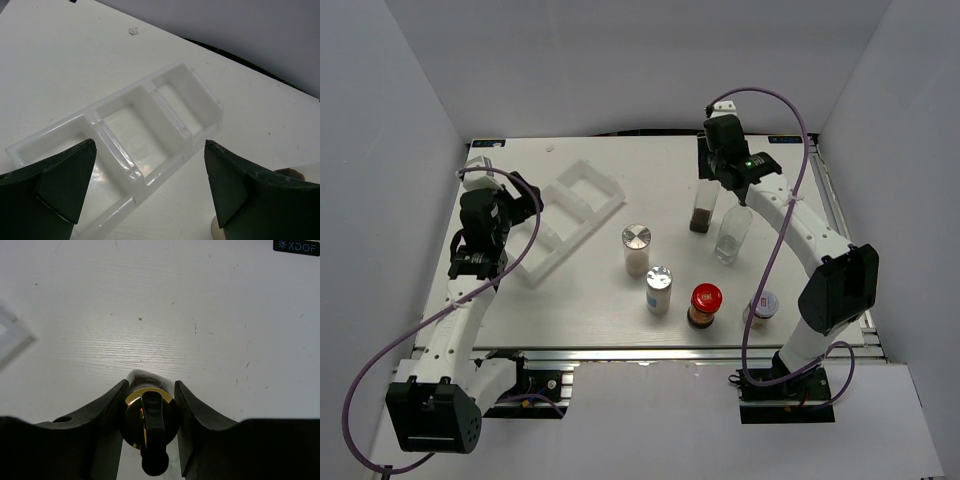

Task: Organize the condiment bottles

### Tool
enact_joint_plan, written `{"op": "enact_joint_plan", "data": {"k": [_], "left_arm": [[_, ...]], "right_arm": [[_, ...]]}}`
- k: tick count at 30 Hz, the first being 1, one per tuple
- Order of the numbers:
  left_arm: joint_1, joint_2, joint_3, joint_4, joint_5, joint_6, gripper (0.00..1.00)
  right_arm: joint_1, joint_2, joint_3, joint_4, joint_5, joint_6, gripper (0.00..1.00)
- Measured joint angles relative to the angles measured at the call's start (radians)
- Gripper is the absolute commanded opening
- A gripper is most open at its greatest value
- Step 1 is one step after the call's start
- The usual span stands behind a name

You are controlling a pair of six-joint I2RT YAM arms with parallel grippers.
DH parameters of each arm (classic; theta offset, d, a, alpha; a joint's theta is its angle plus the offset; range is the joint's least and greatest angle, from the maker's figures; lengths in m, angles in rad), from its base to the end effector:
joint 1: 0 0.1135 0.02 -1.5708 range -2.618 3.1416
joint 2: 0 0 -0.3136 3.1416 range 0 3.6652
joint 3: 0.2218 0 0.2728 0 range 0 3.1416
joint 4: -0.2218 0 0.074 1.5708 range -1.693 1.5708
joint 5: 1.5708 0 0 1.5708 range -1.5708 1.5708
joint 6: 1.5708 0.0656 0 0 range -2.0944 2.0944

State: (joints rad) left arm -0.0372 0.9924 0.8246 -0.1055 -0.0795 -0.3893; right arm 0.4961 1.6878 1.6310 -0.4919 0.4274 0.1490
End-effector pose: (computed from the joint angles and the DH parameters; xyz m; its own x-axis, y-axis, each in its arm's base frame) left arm 0.2552 -0.0043 0.3532 -0.2346 -0.3699 -0.8990 -0.1388 0.9281 -0.3456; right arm 0.3997 0.1854 0.4000 -0.4717 -0.1017 -0.8758 -0.0527 0.9948 -0.0871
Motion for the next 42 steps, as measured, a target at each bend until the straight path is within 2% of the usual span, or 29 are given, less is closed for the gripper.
{"op": "enact_joint_plan", "data": {"k": [1,2,8,15,22,31,42], "left_arm": [[0.000,-0.004,-0.003,-0.003,-0.001,0.000,0.98],[0.000,-0.007,-0.005,-0.002,-0.003,0.000,0.98],[0.000,-0.024,-0.012,-0.002,-0.011,-0.002,0.98],[0.000,-0.009,-0.011,0.000,-0.027,-0.019,0.98],[0.000,0.070,0.005,-0.003,-0.068,-0.027,0.98],[0.000,0.139,0.055,-0.002,-0.103,-0.030,0.98],[0.003,0.154,0.055,0.014,-0.122,-0.029,0.98]], "right_arm": [[0.002,-0.001,-0.001,0.001,-0.003,-0.004,0.08],[0.003,-0.002,-0.001,0.001,-0.006,-0.011,0.00],[0.027,0.001,0.026,0.016,-0.056,-0.129,0.00],[0.105,0.089,0.317,0.064,-0.153,-0.271,0.00],[0.154,0.206,0.491,0.239,-0.301,-0.306,0.00],[0.220,0.480,0.657,0.502,-0.411,-0.298,0.00],[0.253,0.638,0.679,0.709,-0.474,-0.265,0.00]]}}
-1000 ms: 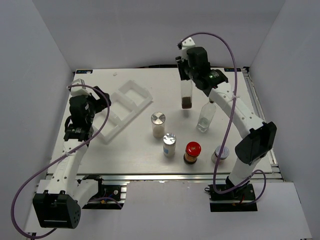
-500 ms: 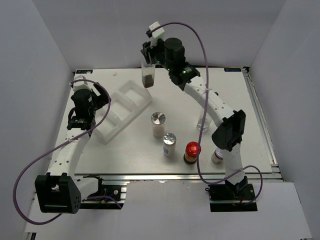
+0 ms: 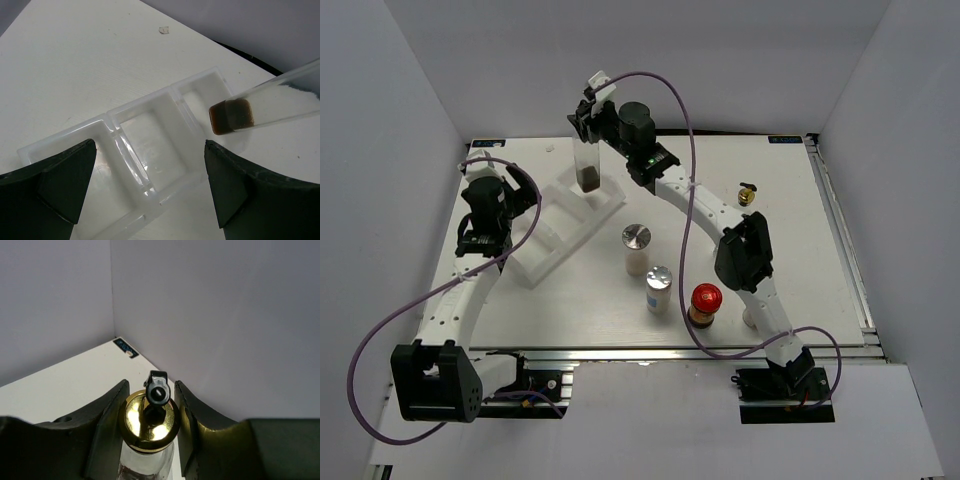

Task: Organize the condiment bottles

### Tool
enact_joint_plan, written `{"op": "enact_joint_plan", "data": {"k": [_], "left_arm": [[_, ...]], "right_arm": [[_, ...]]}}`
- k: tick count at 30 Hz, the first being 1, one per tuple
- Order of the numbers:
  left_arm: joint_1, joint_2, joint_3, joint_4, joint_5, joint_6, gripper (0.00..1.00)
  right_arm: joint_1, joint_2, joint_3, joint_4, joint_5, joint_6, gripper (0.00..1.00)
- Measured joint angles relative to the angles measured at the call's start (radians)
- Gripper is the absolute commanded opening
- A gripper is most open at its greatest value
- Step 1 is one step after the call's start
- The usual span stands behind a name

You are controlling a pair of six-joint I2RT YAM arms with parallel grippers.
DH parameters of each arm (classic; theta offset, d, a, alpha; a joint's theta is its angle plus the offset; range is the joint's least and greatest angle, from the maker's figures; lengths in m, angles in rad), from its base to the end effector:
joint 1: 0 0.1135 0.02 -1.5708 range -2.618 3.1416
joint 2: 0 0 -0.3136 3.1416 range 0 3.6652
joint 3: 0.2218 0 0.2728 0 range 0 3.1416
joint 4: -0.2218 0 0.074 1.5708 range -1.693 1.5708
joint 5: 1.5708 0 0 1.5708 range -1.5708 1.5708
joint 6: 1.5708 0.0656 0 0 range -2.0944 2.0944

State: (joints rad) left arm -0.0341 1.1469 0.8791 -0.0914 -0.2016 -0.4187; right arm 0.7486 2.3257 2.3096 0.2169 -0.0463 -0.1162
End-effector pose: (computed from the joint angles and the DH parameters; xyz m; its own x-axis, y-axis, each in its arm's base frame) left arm 0.2932 0.0031 0.3382 -0.2584 -0.3897 -0.8839 -0.2835 0.9053 -0.3163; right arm 0.4658 0.4369 0.4255 0.2278 0.0536 -0.9722 -0.6914 0.7120 -0.1228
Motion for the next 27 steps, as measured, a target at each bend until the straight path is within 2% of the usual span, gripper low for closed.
{"op": "enact_joint_plan", "data": {"k": [15,27], "left_arm": [[0.028,0.075,0.008,0.050,0.039,-0.001,0.98],[0.055,0.093,0.022,0.121,0.113,-0.002,0.98]], "right_arm": [[0.006,0.197,0.083,0.281,-0.108,-0.095,0.00],[-0.002,0.295,0.097,0.394,-0.165,-0.103,0.00]]}}
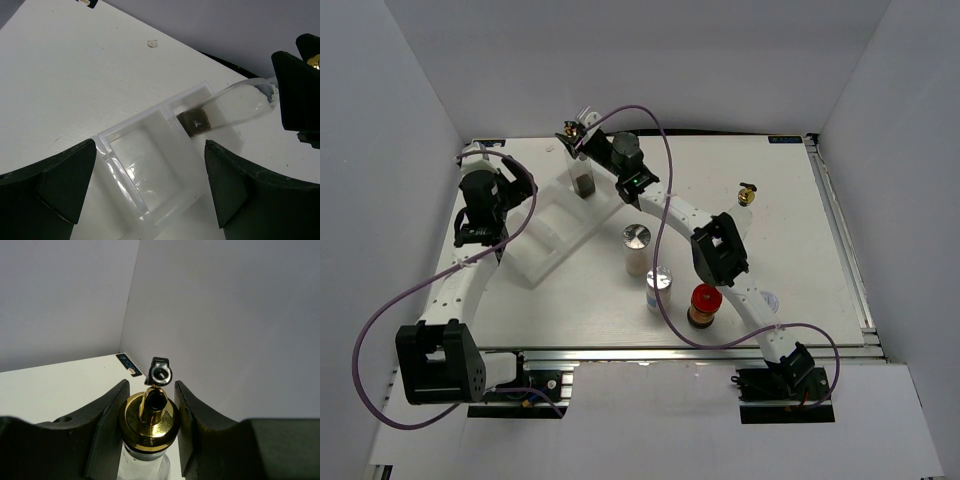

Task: Organize the condiment bottles

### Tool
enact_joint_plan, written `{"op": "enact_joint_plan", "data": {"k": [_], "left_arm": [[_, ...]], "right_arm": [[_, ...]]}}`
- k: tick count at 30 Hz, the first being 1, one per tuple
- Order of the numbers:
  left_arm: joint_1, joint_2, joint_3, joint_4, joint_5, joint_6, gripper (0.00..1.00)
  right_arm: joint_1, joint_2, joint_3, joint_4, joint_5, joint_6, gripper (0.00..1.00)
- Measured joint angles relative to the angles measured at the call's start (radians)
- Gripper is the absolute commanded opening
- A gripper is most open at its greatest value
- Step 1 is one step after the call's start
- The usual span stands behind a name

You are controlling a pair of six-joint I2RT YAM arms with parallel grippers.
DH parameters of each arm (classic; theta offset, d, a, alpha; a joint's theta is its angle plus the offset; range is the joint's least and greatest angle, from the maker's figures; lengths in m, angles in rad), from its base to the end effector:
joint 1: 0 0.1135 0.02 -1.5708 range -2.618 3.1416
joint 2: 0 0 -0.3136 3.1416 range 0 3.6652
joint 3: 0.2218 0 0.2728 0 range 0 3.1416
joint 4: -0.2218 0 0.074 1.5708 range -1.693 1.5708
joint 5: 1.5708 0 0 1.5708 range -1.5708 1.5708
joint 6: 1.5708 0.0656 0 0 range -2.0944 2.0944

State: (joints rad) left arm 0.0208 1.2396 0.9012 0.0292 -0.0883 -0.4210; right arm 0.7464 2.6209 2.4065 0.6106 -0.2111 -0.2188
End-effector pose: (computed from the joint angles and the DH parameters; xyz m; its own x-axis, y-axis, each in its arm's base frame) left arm 0.3215 0.0125 0.3359 -0.2349 -0.4120 -0.8804 -0.2199 0.9048 -0.3648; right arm 0.4989 0.4801 0.3248 0.4515 0.1285 -0.8830 -0.7251 0.6295 -0.2792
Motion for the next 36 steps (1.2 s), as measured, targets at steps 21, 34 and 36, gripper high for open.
{"op": "enact_joint_plan", "data": {"k": [21,34,36], "left_arm": [[0.010,0.028,0.000,0.024,0.068,-0.023,0.98],[0.010,-0.045,0.000,-0.012,0.070,-0.052,0.98],[0.010,-0.064,0.000,-0.032,0.066,-0.058,0.98]], "right_arm": [[-0.008,-0.050,-0.081,0.073,-0.008,0.001,0.89],[-0.009,-0.457,-0.548,0.073,0.117,-0.008,0.90],[-0.010,-0.563,-0.653,0.073,0.129,-0.010,0.89]]}}
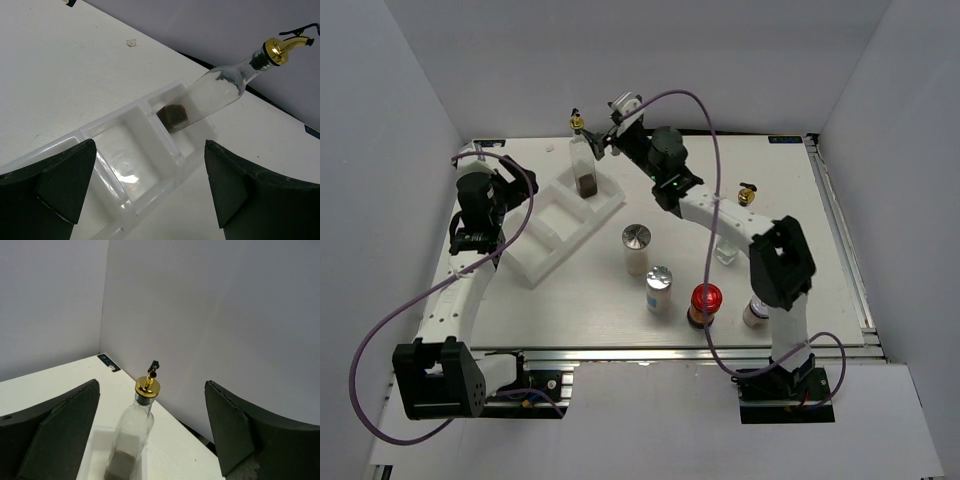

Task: Organize the condiment bottles

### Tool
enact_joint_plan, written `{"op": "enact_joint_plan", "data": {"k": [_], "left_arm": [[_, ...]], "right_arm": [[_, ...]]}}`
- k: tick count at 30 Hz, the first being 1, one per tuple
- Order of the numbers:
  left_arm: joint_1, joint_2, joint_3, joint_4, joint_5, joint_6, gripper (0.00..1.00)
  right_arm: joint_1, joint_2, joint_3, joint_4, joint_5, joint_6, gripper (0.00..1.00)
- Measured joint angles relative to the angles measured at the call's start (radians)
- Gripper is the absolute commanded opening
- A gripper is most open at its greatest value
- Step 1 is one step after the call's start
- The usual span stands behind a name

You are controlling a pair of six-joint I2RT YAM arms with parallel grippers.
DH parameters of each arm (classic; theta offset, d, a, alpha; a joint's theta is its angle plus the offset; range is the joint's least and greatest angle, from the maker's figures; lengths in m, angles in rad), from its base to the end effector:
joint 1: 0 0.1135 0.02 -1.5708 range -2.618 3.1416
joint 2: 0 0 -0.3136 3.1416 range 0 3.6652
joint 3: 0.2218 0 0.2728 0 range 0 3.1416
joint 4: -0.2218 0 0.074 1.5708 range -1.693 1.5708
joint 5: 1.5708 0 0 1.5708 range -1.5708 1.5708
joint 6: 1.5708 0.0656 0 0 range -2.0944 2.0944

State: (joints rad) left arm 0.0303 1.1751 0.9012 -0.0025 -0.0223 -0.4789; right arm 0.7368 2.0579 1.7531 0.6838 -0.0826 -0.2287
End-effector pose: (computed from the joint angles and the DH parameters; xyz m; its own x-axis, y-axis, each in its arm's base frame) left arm 0.3057 0.0107 0.3506 -0.2182 -0.4675 -0.8566 -0.1716 0.8825 -0.4379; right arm 0.4171 0.3857 0.4196 0.4316 0.0865 -0.8979 -0.6454 0.7251 -0.2404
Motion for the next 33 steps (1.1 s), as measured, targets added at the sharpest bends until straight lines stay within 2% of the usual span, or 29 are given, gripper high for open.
{"op": "enact_joint_plan", "data": {"k": [4,11,15,24,28,33], "left_arm": [[0.000,-0.055,-0.015,-0.026,-0.010,-0.001,0.98],[-0.003,-0.130,-0.057,-0.066,-0.013,-0.008,0.98],[-0.056,-0.130,-0.059,-0.074,-0.018,-0.010,0.98],[-0.237,-0.084,-0.042,-0.121,-0.111,0.020,0.98],[-0.255,-0.074,-0.034,-0.132,-0.139,0.034,0.98],[-0.262,-0.073,-0.032,-0.136,-0.165,0.045,0.98]], "right_arm": [[-0.002,-0.195,-0.127,-0.093,0.063,0.003,0.89],[-0.002,-0.586,-0.228,-0.584,0.386,0.100,0.90],[-0.005,-0.764,-0.300,-0.807,0.584,0.175,0.89],[-0.013,-0.943,-0.433,-1.178,0.835,0.364,0.89],[-0.034,-0.995,-0.525,-1.240,0.862,0.425,0.90],[-0.098,-0.999,-0.589,-1.239,0.838,0.455,0.89]]}}
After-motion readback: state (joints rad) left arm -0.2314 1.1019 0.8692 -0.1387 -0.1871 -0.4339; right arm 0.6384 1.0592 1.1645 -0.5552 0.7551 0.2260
